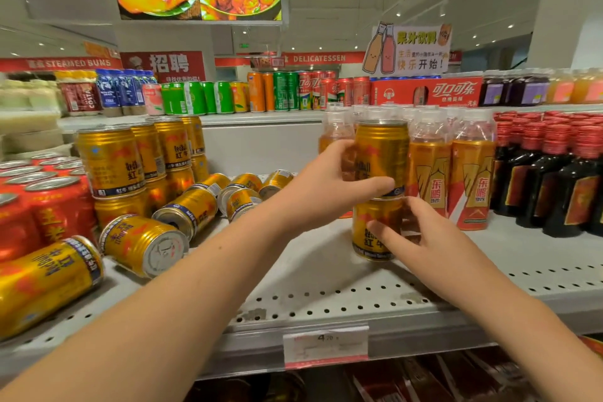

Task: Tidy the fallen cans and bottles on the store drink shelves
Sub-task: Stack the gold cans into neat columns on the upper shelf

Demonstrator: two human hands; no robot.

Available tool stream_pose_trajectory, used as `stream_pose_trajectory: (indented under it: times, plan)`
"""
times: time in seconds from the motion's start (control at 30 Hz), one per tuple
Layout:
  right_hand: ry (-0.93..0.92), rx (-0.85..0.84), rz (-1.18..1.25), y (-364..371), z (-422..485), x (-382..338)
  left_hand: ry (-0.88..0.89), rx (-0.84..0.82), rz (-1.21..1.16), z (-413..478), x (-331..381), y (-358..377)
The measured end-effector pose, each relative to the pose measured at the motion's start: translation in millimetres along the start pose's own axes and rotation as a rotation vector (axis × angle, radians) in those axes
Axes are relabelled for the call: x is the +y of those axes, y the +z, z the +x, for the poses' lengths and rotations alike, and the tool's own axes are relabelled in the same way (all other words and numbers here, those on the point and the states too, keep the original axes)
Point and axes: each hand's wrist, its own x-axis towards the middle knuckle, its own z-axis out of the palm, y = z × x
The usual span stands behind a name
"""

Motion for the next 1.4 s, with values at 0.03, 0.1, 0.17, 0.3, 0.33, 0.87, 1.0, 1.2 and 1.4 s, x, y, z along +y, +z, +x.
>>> stream_pose_trajectory:
  times: [0.03, 0.1, 0.17, 0.3, 0.33, 0.87, 1.0, 1.2, 1.4]
  plan:
    - [-0.005, 0.032, -0.018, -0.7, -4.7, -2.1, -0.008, -0.001, 0.024, -6.1, -0.4, -6.7]
    - [-0.022, 0.184, -0.074, 0.2, -17.2, -6.2, -0.007, 0.05, 0.077, -23.0, -2.8, -24.7]
    - [-0.086, 0.344, -0.13, 3.9, -30.6, -15.4, 0.003, 0.127, 0.103, -47.2, -7.8, -41.4]
    - [-0.296, 0.392, -0.065, 26.5, -44.0, -55.4, 0.053, 0.179, 0.284, -106.6, -23.1, -72.4]
    - [-0.33, 0.372, -0.027, 34.9, -43.8, -67.6, 0.062, 0.182, 0.339, -120.6, -25.7, -81.9]
    - [-0.351, -0.005, -0.018, 199.1, -17.9, -179.4, -0.086, 0.36, 1.09, -264.7, -70.6, -200.4]
    - [-0.282, -0.106, -0.17, 205.9, -7.5, -184.0, -0.179, 0.325, 1.206, -272.7, -80.4, -197.7]
    - [-0.247, -0.06, -0.283, 200.1, 1.4, -186.8, -0.165, 0.354, 1.033, -277.1, -98.1, -194.7]
    - [-0.148, 0.009, 0.04, 191.6, -15.4, -176.6, -0.073, 0.395, 0.698, -272.1, -105.0, -191.6]
